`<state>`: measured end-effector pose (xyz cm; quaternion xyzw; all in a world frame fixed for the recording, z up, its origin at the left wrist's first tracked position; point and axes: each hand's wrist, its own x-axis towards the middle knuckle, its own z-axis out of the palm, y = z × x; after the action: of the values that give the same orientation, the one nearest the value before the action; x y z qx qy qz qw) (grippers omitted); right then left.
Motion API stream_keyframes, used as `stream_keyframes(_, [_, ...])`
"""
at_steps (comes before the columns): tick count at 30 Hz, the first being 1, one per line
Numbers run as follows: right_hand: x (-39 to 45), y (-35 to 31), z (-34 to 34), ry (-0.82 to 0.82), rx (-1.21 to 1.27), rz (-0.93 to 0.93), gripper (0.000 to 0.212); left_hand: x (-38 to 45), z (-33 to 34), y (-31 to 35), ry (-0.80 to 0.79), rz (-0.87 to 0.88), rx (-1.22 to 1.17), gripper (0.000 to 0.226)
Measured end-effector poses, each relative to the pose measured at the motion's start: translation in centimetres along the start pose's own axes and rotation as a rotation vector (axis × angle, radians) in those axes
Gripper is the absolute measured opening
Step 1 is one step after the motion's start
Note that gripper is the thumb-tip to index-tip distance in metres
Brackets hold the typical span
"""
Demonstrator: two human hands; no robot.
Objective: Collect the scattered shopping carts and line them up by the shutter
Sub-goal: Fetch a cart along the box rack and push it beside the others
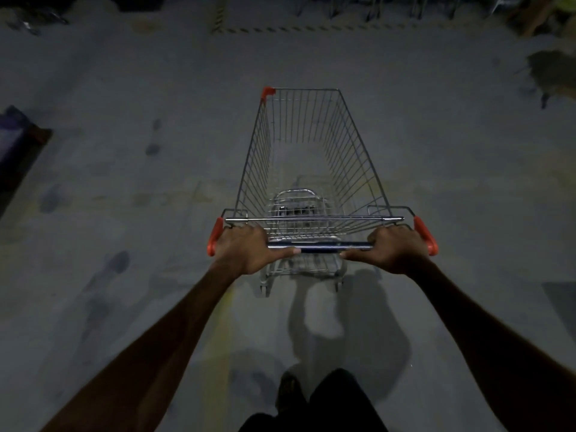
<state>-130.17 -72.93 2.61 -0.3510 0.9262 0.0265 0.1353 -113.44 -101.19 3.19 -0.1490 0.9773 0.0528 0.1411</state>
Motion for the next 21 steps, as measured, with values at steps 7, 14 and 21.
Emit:
stream_keyframes(7, [16.5,3.2,-4.4,-0.002,0.015,-0.004,0.105,16.1,-3.9,-4.0,0.025,-0.045,0.001,0.106])
stream_keyframes(14, [33.1,5.4,-10.6,-0.06,-0.03,0.06,0.117,32.0,-9.9,-7.8,0.013,-0.093,0.013,0.112])
stream_keyframes(21, [48.6,8.0,-14.4,0.088,-0.082,-0.089,0.103,46.1,-14.9,-11.8,-0.008,-0.124,-0.004,0.104])
